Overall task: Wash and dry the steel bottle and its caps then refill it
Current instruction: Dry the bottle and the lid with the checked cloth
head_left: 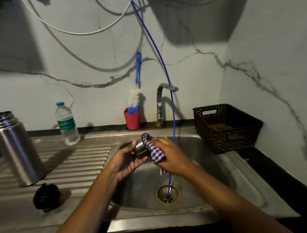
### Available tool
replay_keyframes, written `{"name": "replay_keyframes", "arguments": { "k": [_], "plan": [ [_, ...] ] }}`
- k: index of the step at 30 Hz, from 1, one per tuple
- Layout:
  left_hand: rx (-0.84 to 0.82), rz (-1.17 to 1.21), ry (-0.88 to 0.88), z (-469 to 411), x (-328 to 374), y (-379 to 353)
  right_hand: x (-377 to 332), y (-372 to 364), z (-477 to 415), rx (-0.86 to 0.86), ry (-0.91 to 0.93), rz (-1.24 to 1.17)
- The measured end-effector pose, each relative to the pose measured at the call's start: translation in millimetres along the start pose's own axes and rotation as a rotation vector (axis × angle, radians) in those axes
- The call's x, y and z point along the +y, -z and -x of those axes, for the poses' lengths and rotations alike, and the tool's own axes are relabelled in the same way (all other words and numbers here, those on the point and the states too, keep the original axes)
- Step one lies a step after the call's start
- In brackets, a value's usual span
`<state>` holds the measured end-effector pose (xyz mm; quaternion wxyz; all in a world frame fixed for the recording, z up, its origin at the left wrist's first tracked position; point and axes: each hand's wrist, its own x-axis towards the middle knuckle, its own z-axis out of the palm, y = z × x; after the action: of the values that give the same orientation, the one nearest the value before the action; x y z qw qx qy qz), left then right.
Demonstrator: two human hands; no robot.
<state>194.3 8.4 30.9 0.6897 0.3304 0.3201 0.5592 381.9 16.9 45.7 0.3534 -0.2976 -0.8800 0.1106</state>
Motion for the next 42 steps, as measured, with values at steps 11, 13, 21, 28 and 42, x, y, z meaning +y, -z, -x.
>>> {"name": "replay_keyframes", "arguments": {
  "k": [11, 13, 21, 28, 42],
  "plan": [
    [-0.078, -0.273, -0.094, -4.3, -19.6, 9.3, 15.6, -14.8, 5.1, -0.174, 0.048, 0.424],
    [-0.103, -0.323, -0.149, -5.0, -22.8, 10.9, 14.0, -13.4, 4.2, -0.126, -0.193, 0.022],
    [-0.094, -0.397, -0.24, -6.7, -27.5, 7.6, 15.9, -11.6, 13.6, -0.142, -0.103, 0.006],
    [0.052, -0.474, -0.09, -6.5, -26.5, -3.7, 11.9, -14.8, 17.5, -0.126, 0.271, 0.603],
    [-0.172, -0.599, -0.345, -0.5, -28.2, -0.7, -3.6, 18.6, 20.2, 0.021, -0.274, -0.167]
  ]
}}
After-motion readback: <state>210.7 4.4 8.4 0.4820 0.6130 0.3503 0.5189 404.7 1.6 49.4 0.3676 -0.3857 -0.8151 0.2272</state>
